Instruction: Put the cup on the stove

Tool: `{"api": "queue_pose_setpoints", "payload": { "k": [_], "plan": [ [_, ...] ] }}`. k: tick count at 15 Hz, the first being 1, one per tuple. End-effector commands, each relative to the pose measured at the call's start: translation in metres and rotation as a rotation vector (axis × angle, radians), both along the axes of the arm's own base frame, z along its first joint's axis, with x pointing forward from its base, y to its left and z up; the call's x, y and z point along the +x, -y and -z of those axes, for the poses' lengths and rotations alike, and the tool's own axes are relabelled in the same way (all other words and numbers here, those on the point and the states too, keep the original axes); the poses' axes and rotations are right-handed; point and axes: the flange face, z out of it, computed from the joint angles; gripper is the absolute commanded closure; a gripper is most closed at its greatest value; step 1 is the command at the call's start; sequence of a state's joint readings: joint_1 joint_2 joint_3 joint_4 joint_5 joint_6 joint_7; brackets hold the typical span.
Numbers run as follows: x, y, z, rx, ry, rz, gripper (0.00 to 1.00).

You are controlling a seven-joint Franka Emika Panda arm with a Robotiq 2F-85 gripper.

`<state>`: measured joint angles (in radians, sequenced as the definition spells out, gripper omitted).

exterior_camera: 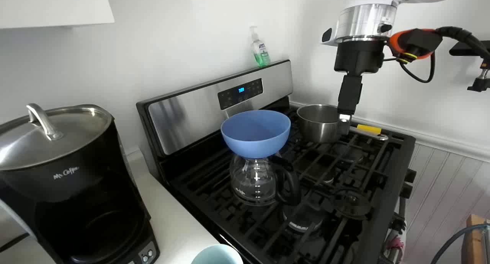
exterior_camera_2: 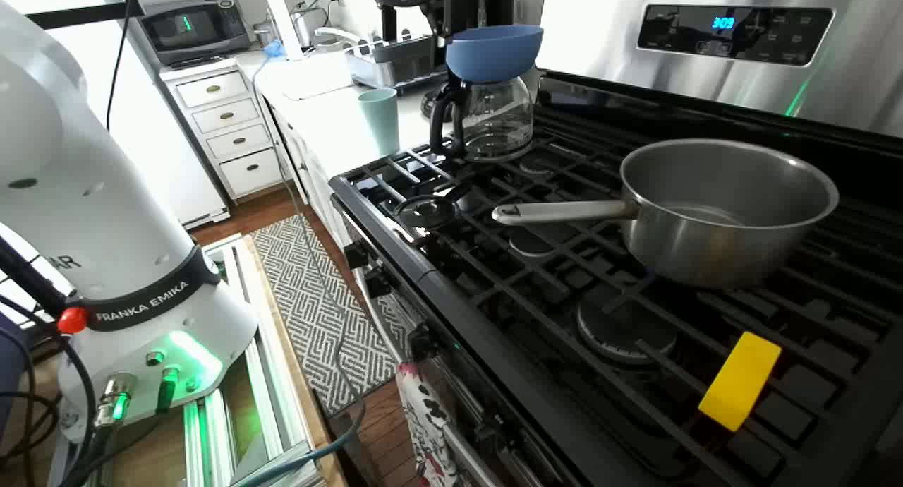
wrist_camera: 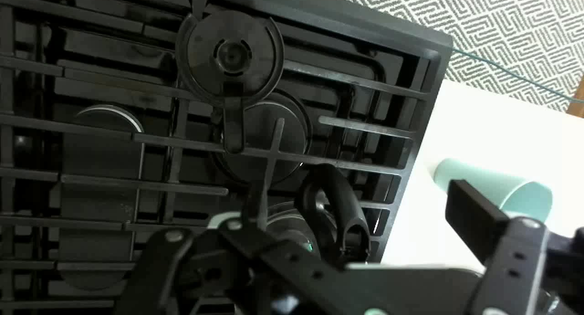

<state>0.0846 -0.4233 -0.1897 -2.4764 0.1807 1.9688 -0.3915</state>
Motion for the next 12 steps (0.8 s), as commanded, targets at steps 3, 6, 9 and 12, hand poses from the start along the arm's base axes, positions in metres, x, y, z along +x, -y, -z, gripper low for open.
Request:
{"api": "queue_pose_setpoints", "payload": {
  "k": [3, 6, 9, 12],
  "plan": [
    [0.007, -0.024, -0.002, -0.019, -0.020, -0.027, 0.00],
    [0.012, -0.084, -0.009, -0.026, -0.110, 0.030, 0.00],
    [0.023, -0.137, -0.013, -0.021, -0.222, 0.121, 0.00],
    [0.036, -0.163, -0.010, 0.026, -0.320, 0.160, 0.00]
  ]
}}
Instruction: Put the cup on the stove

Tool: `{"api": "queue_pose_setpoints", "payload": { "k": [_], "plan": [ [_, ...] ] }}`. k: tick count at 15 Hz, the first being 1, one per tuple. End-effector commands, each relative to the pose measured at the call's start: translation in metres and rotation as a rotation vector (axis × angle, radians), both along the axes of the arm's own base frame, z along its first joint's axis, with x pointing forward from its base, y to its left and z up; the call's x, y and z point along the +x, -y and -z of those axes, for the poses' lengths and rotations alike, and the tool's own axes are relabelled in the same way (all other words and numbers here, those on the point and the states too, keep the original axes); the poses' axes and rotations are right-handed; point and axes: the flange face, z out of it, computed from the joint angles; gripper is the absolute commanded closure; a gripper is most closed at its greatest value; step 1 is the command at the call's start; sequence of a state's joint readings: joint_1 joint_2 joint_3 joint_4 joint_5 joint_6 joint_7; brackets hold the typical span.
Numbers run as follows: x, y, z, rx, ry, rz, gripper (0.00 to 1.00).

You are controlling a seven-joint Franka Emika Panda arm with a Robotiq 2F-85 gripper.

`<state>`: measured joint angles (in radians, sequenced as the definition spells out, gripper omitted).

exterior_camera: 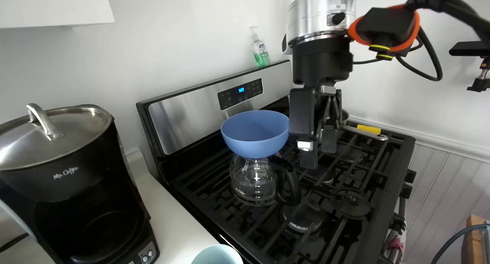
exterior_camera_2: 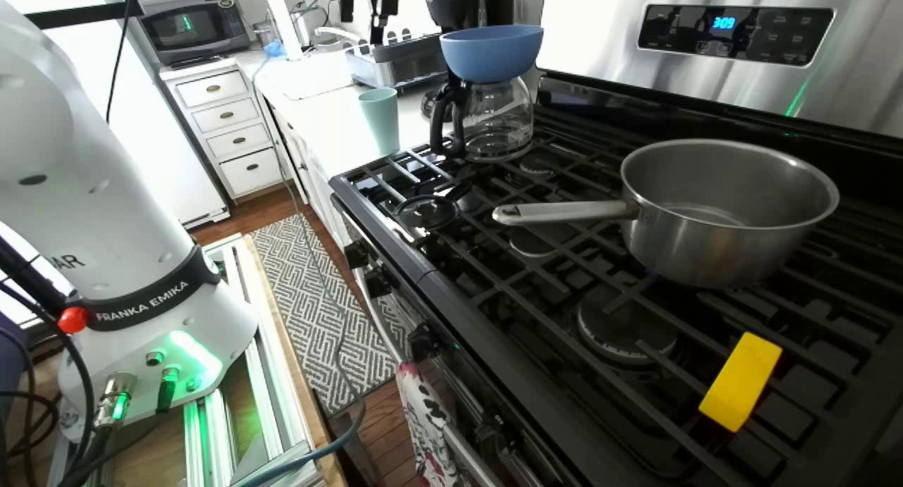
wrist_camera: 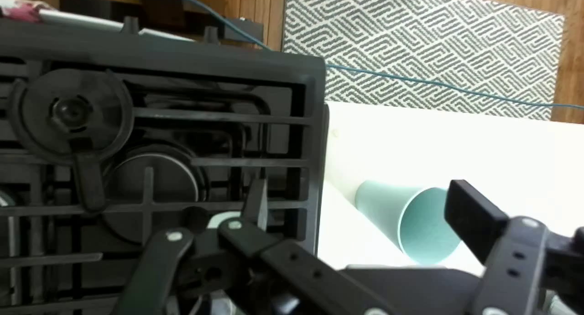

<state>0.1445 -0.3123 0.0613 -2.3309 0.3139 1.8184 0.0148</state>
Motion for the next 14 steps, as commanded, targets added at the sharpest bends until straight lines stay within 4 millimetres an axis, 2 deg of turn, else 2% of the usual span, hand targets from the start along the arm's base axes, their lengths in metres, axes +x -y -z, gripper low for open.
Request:
{"api": "queue_pose_setpoints", "payload": {
  "k": [1, 4, 5, 9, 11, 14],
  "plan": [
    [0.005, -0.009, 0.001, 0.012, -0.033, 0.013, 0.00],
    [0.019, -0.016, 0.007, 0.030, -0.079, 0.024, 0.00],
    [0.020, -0.014, 0.008, 0.067, -0.112, 0.078, 0.00],
    [0.026, -0.038, 0.009, 0.075, -0.179, 0.309, 0.00],
    [0.035, -0.044, 0.011, 0.064, -0.202, 0.411, 0.00],
    [0.050, -0.059, 0.029, 0.022, -0.203, 0.567, 0.00]
  ]
}}
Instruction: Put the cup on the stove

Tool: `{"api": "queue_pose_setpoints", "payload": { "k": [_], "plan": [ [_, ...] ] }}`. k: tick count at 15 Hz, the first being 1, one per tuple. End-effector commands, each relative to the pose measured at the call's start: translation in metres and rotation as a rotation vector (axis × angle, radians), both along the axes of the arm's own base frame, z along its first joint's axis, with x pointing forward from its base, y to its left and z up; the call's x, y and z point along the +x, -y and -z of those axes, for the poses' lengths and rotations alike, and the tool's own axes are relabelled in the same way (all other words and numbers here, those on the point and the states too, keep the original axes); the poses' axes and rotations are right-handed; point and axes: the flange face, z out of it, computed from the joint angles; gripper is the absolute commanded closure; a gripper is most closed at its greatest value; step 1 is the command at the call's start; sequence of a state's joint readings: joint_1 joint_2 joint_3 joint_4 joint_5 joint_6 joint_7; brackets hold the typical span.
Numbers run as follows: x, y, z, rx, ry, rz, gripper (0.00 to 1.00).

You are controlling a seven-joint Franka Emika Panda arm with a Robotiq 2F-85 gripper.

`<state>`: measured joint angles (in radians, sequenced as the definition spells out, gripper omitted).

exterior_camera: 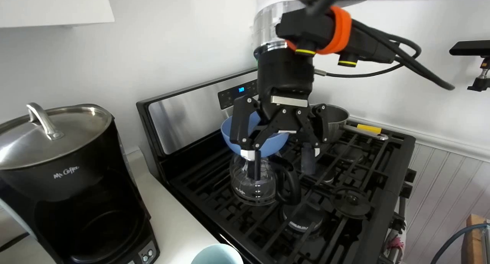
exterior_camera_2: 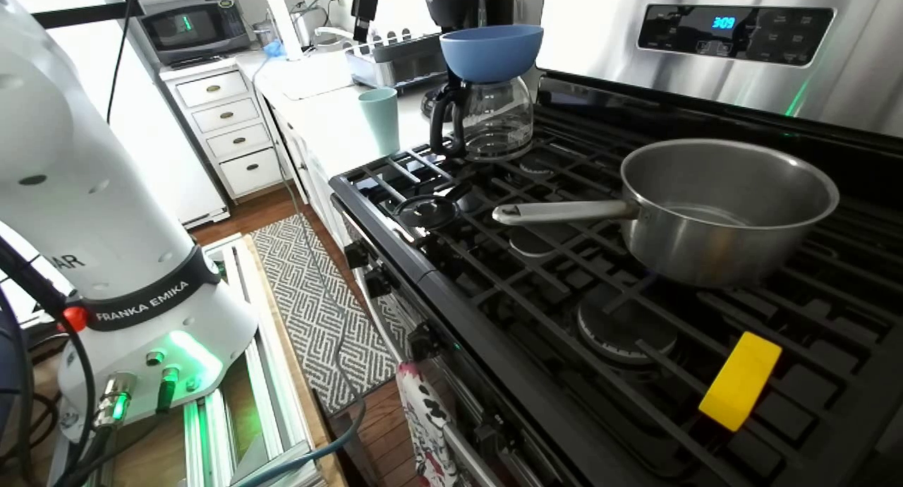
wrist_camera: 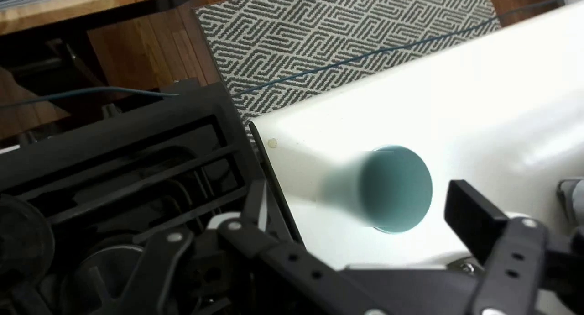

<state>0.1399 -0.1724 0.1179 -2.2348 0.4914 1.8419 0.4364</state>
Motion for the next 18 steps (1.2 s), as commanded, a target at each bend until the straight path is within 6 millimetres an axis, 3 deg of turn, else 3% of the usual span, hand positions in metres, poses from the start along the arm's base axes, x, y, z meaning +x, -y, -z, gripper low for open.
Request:
{"api": "queue_pose_setpoints", "payload": {
  "k": [1, 8, 9, 14, 18],
  "plan": [
    [0.026, -0.018, 0.023, -0.038, -0.035, 0.193, 0.00],
    [0.052, -0.047, 0.073, -0.158, -0.094, 0.539, 0.00],
    [0.044, -0.035, 0.065, -0.128, -0.080, 0.461, 0.00],
    [0.048, -0.044, 0.083, -0.161, -0.117, 0.501, 0.00],
    [0.047, -0.069, 0.108, -0.182, -0.153, 0.380, 0.00]
  ]
}}
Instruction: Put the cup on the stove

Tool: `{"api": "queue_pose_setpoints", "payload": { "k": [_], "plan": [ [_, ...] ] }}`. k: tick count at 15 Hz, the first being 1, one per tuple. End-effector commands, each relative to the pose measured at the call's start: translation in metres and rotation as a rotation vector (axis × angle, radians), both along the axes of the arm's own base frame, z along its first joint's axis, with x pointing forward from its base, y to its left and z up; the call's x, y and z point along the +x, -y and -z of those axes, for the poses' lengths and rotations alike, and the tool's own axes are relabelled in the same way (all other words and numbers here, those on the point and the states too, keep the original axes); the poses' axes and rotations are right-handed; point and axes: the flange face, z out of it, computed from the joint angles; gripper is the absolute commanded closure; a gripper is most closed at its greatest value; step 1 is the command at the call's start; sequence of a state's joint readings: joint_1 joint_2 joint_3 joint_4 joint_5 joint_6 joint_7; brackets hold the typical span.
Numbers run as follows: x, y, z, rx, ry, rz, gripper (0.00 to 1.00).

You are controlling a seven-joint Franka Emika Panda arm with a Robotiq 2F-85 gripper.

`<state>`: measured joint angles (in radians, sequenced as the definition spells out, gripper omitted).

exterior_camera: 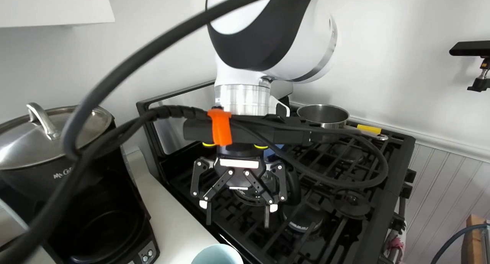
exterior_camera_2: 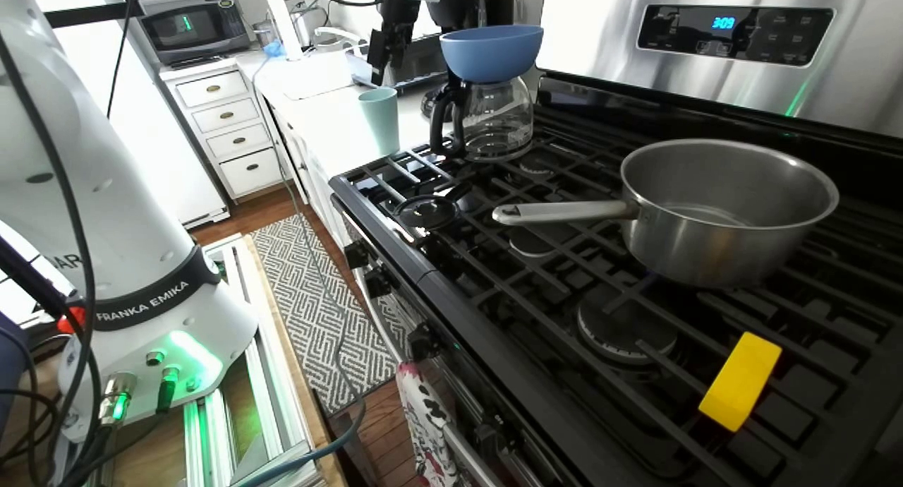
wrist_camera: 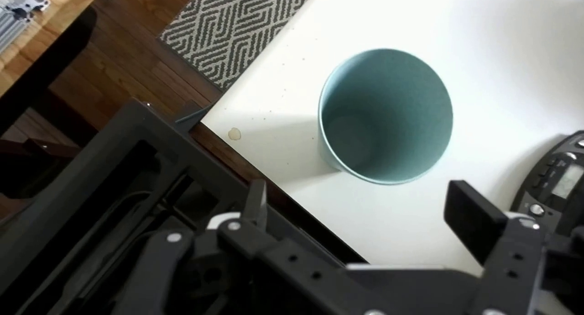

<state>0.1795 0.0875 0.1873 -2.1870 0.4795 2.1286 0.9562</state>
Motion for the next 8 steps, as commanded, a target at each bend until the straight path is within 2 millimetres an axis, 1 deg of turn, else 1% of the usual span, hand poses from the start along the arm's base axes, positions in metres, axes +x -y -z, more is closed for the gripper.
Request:
{"api": "queue_pose_setpoints", "payload": {
  "k": [1, 6, 8],
  "plan": [
    [0.004, -0.021, 0.022, -0.012, -0.045, -0.104, 0.00],
    [0.006, -0.033, 0.037, -0.012, -0.072, -0.177, 0.00],
    [0.008, -0.036, 0.040, -0.007, -0.083, -0.199, 0.06]
  ]
}}
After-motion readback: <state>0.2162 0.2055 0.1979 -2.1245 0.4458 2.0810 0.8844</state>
